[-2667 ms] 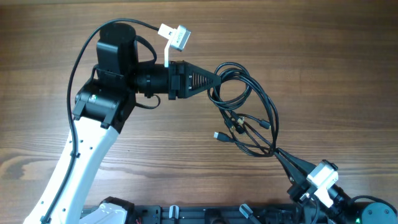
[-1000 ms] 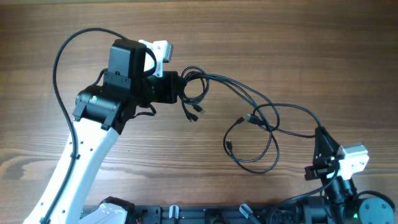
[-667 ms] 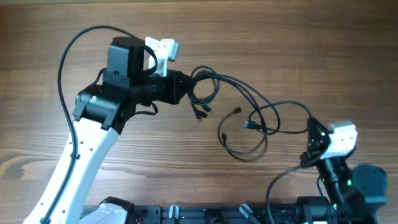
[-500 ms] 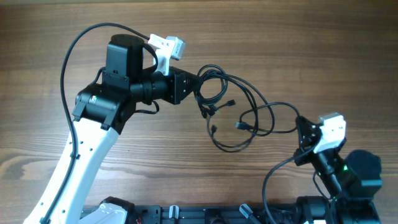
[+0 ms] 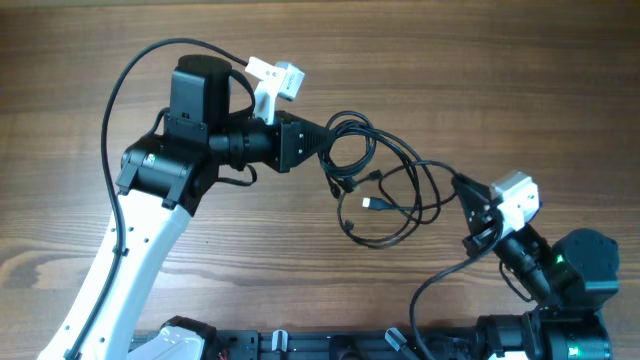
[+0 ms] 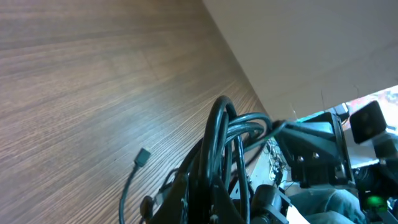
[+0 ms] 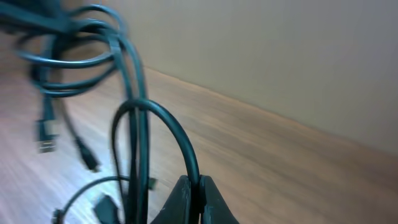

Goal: Untangle cables
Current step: 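Grasp a hanging cable strand with the right gripper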

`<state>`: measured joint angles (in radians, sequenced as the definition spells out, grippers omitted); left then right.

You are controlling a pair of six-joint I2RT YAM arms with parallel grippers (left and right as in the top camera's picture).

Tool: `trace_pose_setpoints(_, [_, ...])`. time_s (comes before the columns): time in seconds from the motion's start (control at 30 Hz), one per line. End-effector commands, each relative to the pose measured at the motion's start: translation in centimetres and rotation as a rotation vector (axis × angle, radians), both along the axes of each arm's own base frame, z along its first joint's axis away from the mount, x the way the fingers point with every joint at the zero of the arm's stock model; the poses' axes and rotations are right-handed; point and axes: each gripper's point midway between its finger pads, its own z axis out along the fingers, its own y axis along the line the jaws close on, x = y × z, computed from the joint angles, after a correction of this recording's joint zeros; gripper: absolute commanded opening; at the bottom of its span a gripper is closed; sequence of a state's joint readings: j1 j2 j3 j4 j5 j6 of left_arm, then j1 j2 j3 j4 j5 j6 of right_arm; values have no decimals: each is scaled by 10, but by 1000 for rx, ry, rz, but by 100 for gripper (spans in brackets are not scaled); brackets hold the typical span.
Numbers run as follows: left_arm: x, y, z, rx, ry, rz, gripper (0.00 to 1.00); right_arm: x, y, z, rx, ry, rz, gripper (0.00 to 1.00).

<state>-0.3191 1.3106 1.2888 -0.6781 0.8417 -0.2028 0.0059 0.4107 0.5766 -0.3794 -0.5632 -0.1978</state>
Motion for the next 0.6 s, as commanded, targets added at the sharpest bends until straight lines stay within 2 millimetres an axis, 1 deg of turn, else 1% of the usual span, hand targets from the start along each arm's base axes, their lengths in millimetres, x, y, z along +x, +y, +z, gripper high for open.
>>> trace_pose_setpoints(0.0, [-8, -3, 19, -42, -44, -42, 4, -22, 28, 3, -31, -47, 220, 5])
trace_pose_setpoints(0.07, [-8, -3, 18, -41, -42, -41, 4, -21, 27, -2, -65, -52, 217, 5])
trace_pose_setpoints(0.13, [-8, -3, 18, -40, -42, -41, 4, -14, 19, -1, -82, -59, 161, 5])
trace_pose_setpoints(0.17, [-8, -3, 18, -40, -42, -41, 4, -10, 16, 2, -97, -83, 135, 5])
trace_pose_setpoints(0.23, [-9, -3, 17, -39, -38, -41, 4, -8, 15, 10, -134, -146, 135, 5])
trace_pose_setpoints(0.37, [-9, -1, 10, -19, -17, -32, 4, -6, 17, 39, -161, -300, 138, 5])
trace_pose_setpoints(0.43, [-9, -1, 9, -17, -13, -32, 4, -6, 16, 43, -165, -323, 136, 5])
trace_pose_setpoints(0.5, [-9, -1, 7, -11, -12, -37, 4, -4, 14, 47, -205, -363, 120, 5])
trace_pose_setpoints(0.57, [-14, 1, 1, 11, -14, -56, 4, 3, 4, 46, -284, -397, 59, 4])
